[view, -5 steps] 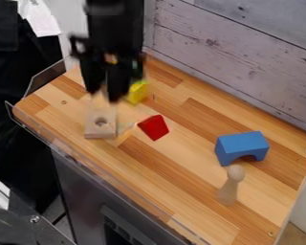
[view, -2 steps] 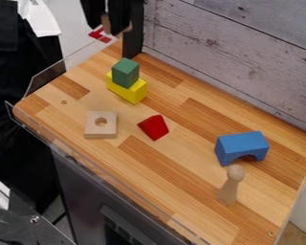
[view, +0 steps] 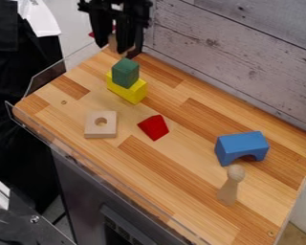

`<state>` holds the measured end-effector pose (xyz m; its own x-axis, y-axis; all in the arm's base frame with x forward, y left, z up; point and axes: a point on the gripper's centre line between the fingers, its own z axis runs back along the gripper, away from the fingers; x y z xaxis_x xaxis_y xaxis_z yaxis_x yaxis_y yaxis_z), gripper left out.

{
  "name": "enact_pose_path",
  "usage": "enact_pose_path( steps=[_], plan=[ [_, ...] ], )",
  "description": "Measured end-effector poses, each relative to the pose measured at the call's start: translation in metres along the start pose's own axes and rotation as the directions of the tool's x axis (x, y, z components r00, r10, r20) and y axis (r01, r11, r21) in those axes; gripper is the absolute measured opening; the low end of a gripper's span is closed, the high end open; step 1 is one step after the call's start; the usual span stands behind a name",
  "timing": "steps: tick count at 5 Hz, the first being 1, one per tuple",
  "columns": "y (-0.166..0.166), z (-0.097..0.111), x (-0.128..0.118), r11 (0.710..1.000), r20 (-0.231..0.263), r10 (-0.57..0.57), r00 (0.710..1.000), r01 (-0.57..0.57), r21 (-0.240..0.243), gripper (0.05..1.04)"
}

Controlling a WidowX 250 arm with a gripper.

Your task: Put the plus on the green cube

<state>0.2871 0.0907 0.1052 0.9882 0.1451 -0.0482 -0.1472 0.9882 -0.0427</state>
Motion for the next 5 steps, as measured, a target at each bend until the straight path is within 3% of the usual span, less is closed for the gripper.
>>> enact_pose_path(
  steps=[1,2,5],
  plan=[
    [0.002,-0.004,0.004,1.000,-0.010,0.004,1.000,-0.003,0.003,0.433],
    [0.004,-0.016,0.005,1.000,-0.052,0.013,0.999,-0.013,0.012,0.433],
    [-0.001,-0.030,0.019,1.000,-0.072,0.015,0.997,-0.014,0.023,0.433]
  ],
)
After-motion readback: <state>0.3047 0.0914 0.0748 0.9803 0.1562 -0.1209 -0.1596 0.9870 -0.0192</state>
